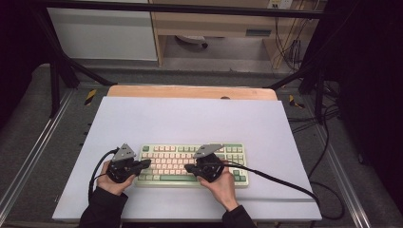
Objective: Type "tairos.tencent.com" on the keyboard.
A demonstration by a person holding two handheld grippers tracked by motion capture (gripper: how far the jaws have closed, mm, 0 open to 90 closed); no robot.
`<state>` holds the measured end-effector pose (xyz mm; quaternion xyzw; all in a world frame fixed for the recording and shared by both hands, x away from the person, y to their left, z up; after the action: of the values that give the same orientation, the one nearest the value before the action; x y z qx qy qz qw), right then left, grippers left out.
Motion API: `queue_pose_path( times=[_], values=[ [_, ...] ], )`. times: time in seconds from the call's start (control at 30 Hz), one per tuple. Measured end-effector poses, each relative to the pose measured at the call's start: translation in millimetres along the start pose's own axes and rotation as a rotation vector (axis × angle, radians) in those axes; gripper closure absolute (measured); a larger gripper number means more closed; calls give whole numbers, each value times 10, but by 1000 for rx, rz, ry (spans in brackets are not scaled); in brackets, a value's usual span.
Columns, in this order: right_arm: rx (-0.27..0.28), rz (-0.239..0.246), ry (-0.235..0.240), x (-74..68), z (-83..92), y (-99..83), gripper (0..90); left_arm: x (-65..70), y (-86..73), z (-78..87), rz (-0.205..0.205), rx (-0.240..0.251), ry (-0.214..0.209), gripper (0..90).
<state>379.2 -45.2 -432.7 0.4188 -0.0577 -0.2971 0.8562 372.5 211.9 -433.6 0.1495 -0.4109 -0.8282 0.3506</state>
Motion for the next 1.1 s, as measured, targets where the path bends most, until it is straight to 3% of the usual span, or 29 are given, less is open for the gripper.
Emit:
queue_pose_path(
  times=[0.53,1.1],
  values=[
    [21,-34,-30,195,293,-100,900,25,14,-1,-6,1,-5,897],
    [19,-66,-53,347,473,-320,900,175,63,-90,-34,-9,-36,898]
  ],
)
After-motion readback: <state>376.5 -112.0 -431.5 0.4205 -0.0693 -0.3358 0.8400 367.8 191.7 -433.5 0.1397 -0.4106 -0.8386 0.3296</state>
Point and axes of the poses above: each handheld gripper's, and its own axes: z roughly backward along the jaws, y roughly out of its top, x roughly to its right, the point moved 3 cm from there along -z, roughly forward along the jaws, and after that the axes turned 2 degrees about -z, right-handed, at the moved point
